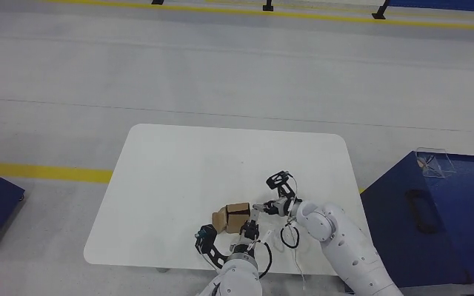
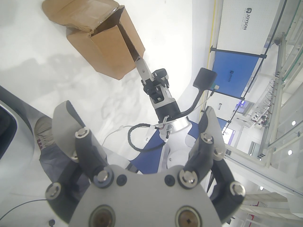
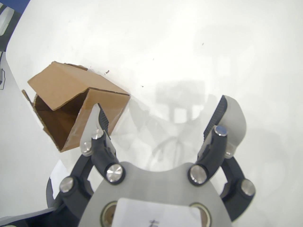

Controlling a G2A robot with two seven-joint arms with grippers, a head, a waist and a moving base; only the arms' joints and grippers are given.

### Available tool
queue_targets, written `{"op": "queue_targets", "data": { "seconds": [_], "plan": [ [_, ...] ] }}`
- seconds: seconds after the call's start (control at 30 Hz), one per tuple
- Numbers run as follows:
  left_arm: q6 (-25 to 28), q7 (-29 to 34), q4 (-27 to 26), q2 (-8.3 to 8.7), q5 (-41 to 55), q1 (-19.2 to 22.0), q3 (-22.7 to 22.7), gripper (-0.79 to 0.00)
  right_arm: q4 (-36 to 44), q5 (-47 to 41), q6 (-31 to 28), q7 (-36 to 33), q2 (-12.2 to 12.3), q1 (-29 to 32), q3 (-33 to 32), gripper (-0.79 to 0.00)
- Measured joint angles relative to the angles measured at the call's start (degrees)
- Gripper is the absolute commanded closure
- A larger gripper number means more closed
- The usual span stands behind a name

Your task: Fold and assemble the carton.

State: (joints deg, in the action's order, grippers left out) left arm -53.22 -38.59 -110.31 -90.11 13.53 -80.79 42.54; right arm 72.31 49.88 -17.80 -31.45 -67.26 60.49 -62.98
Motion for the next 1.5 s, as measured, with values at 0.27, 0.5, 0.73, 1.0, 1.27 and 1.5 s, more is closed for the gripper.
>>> {"op": "queue_targets", "data": {
  "seconds": [0.27,0.5,0.73,1.0,1.27,1.5],
  "plan": [
    [0.0,0.0,0.0,0.0,0.0,0.0,0.0,-0.785,12.45,-4.98,-2.35,6.67,3.1,11.43,-14.72,-0.785],
    [0.0,0.0,0.0,0.0,0.0,0.0,0.0,-0.785,15.19,-7.73,-2.42,6.17,3.4,13.47,-17.4,-0.785],
    [0.0,0.0,0.0,0.0,0.0,0.0,0.0,-0.785,15.19,-7.73,-2.42,6.18,3.4,13.47,-17.4,-0.785],
    [0.0,0.0,0.0,0.0,0.0,0.0,0.0,-0.785,15.19,-7.73,-2.42,6.18,3.4,13.47,-17.4,-0.785],
    [11.26,4.23,1.77,1.35,-5.86,-2.8,1.07,-0.785,17.58,-7.22,-2.18,10.48,3.15,15.32,-16.41,-0.785],
    [30.83,7.24,6.02,3.65,-16.79,-6.92,2.33,-0.785,17.53,-7.6,1.48,14.08,2.61,16.17,-14.77,-0.785]
  ]
}}
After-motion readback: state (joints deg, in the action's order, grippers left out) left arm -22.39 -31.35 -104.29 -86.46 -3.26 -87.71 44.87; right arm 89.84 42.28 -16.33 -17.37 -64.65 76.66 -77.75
